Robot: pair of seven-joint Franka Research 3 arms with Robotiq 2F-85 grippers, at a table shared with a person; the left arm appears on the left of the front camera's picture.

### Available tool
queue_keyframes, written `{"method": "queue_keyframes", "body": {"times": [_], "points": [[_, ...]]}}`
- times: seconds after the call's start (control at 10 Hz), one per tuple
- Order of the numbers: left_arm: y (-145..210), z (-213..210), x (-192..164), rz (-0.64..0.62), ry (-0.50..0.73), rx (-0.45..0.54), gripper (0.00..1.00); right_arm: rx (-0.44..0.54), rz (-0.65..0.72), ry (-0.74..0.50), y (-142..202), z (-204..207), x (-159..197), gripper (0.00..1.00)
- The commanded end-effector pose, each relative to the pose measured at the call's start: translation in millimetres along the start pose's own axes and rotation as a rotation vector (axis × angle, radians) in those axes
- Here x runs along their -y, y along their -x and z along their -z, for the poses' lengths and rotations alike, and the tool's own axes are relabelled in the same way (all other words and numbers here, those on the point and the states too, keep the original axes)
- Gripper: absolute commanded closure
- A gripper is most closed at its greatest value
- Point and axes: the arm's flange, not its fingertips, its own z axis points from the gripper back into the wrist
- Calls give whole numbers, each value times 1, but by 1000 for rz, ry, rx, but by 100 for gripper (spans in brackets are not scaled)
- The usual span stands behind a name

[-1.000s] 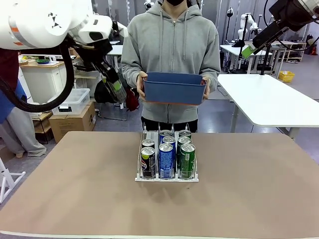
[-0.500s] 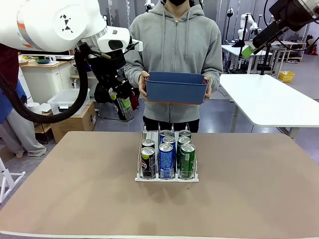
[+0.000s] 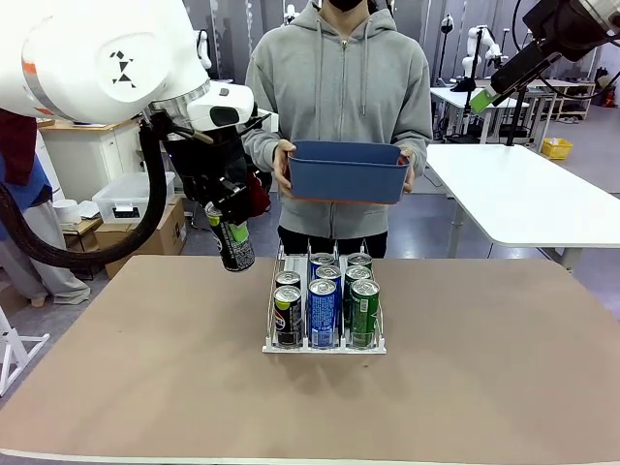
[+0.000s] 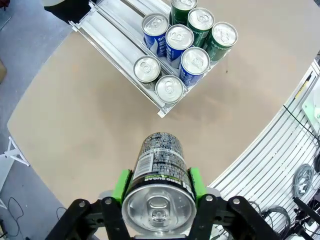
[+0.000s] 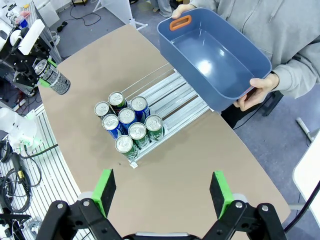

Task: Fill the beverage cans into the dispenser.
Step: Place the picked Pepsi coke in the line of the Automatic Can Dispenser with the same cans.

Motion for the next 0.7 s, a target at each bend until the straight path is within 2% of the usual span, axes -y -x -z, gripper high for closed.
{"method": "queue_keyframes", "body": {"times": [0.0, 0.2, 0.3, 0.4, 0.6], "points": [[-6, -2, -6, -8, -5, 26, 42, 5, 2, -11, 1, 0, 0, 0], [-2, 0, -2, -2, -1, 4, 42, 5, 2, -11, 1, 0, 0, 0], [-8, -2, -3, 36, 39, 18, 42, 5, 2, -11, 1, 0, 0, 0], [-7, 1, 8, 107, 24, 60, 42, 5, 2, -11, 1, 0, 0, 0], [1, 9, 26, 117, 47, 106, 42, 5, 2, -11, 1, 0, 0, 0]]}}
